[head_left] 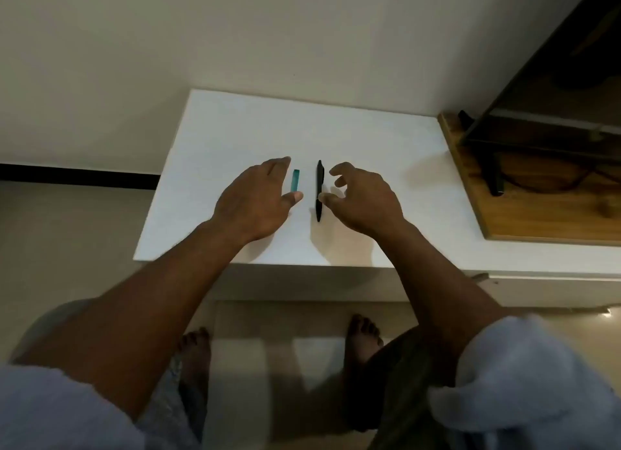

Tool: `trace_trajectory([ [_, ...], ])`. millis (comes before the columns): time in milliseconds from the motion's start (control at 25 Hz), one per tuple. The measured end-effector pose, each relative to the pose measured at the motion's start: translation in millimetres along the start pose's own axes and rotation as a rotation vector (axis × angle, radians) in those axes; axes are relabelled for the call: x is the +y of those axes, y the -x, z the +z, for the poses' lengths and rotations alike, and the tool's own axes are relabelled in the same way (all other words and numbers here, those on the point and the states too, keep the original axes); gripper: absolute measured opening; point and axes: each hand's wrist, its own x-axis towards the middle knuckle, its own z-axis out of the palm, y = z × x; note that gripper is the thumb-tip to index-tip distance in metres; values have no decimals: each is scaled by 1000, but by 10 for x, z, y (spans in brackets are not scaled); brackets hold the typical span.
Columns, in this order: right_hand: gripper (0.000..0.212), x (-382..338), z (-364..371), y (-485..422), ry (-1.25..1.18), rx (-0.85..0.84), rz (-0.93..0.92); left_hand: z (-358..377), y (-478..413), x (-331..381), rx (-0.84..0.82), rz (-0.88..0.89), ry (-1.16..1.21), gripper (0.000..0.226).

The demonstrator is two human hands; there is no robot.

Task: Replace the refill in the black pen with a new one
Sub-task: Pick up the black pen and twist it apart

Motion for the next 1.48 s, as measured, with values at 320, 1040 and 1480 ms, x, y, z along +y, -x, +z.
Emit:
trace_trajectory([
  [320, 58, -65, 59, -124, -75, 49, 26, 139, -187, 89, 18, -24, 15, 74],
  [1040, 49, -143, 146, -233, 21, -21, 6, 262, -268, 51, 128, -109, -63, 74],
  [1480, 45, -160, 137, -241, -12, 25, 63, 149, -233, 121, 127, -133, -137, 32],
])
